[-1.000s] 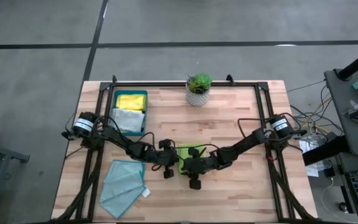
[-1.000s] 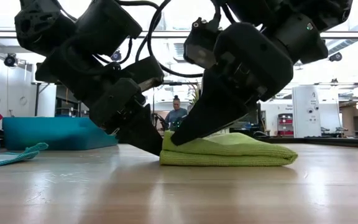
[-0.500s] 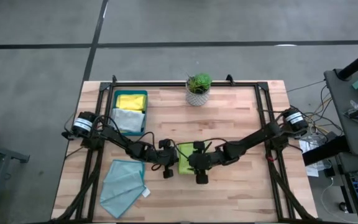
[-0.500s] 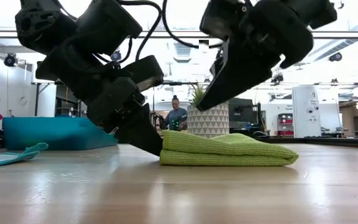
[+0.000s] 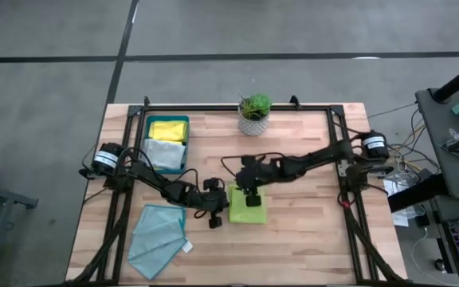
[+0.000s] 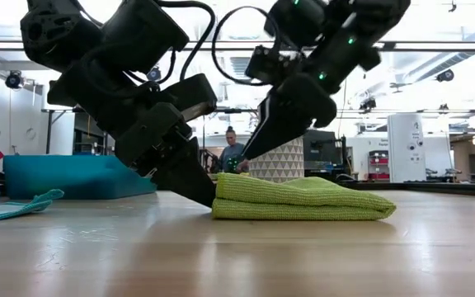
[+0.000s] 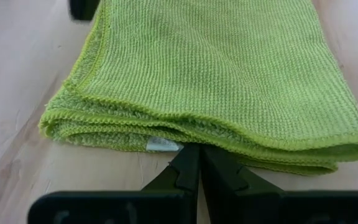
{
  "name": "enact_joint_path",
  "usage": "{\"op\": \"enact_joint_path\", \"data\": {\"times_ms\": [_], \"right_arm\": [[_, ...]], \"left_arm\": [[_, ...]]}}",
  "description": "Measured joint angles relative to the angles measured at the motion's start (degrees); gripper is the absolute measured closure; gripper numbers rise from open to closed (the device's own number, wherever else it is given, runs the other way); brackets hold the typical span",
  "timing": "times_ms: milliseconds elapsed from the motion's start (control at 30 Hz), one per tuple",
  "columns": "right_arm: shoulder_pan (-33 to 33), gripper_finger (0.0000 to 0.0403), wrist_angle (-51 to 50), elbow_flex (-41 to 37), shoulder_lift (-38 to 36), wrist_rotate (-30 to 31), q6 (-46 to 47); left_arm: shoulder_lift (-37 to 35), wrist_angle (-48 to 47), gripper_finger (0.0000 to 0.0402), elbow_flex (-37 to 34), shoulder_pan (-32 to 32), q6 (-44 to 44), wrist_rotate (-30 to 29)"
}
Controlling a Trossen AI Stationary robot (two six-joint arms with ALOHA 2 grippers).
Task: Fold microfiber towels
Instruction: Fold the green towel
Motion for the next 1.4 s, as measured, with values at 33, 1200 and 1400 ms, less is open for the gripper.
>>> {"op": "enact_joint_path", "data": {"times_ms": [33, 1200, 1400], "right_arm": [[-0.8, 0.0257, 0.7, 0.0, 0.5, -1.8, -0.5], [-4.0, 0.0394, 8.4, 0.0, 7.5, -12.6, -5.0], [-4.0, 0.0394, 8.2, 0.1, 6.5, -10.0, -6.3]], "left_arm": [[0.0, 0.0, 0.0398, 0.0, 0.0, 0.0, 0.0], [0.0, 0.3, 0.0398, 0.0, 0.0, 0.0, -0.1], [0.0, 0.3, 0.0398, 0.0, 0.0, 0.0, -0.1]]}}
